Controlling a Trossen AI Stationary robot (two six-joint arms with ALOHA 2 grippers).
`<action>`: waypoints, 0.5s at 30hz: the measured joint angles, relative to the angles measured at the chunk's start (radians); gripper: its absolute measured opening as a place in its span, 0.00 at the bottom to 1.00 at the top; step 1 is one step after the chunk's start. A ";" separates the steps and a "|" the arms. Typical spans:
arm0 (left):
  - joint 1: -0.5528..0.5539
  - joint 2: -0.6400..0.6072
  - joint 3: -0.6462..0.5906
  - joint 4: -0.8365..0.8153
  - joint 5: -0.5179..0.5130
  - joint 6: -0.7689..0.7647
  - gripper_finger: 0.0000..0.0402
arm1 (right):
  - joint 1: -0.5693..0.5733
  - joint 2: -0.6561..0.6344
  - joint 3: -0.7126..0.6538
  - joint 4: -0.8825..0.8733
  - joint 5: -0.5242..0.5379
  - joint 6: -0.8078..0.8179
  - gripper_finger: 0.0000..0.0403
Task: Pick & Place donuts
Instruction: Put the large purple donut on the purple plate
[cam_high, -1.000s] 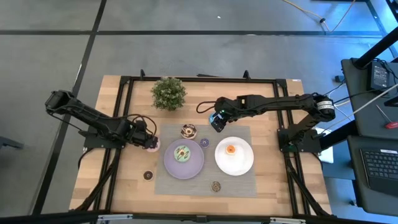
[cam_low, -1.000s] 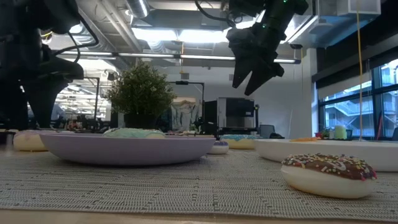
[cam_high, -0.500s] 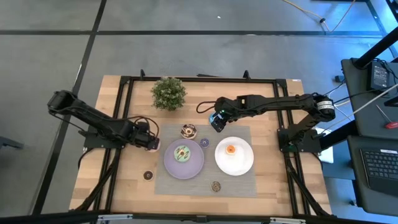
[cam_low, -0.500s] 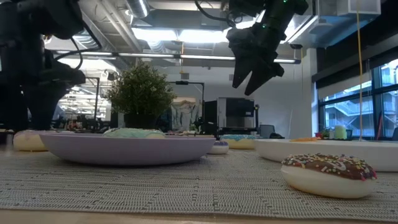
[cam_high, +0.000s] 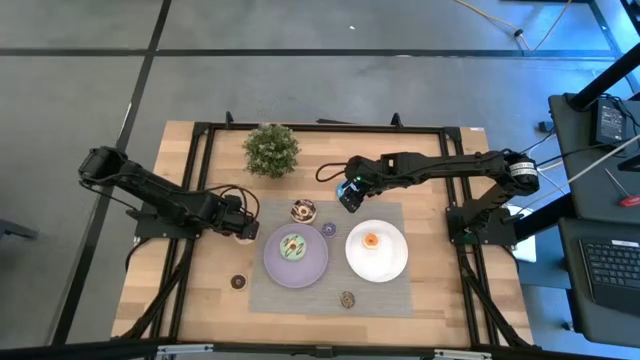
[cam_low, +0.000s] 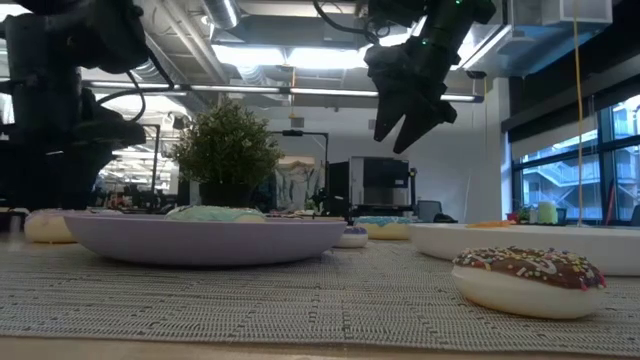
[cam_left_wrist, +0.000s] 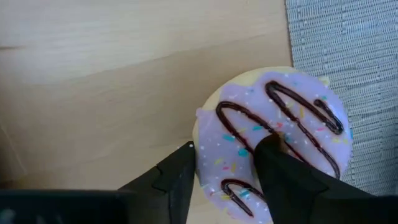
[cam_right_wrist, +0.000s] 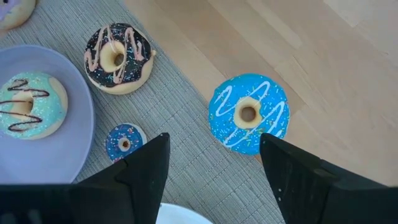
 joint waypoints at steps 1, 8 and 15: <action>0.004 0.000 0.000 0.004 0.001 0.004 0.37 | 0.000 0.000 0.000 0.000 0.000 0.000 0.62; 0.015 0.000 0.000 0.013 0.002 0.033 0.26 | 0.000 0.000 0.000 0.000 0.000 -0.019 0.62; 0.015 -0.022 0.000 0.013 0.002 0.049 0.20 | 0.000 0.000 0.000 0.000 0.000 -0.022 0.62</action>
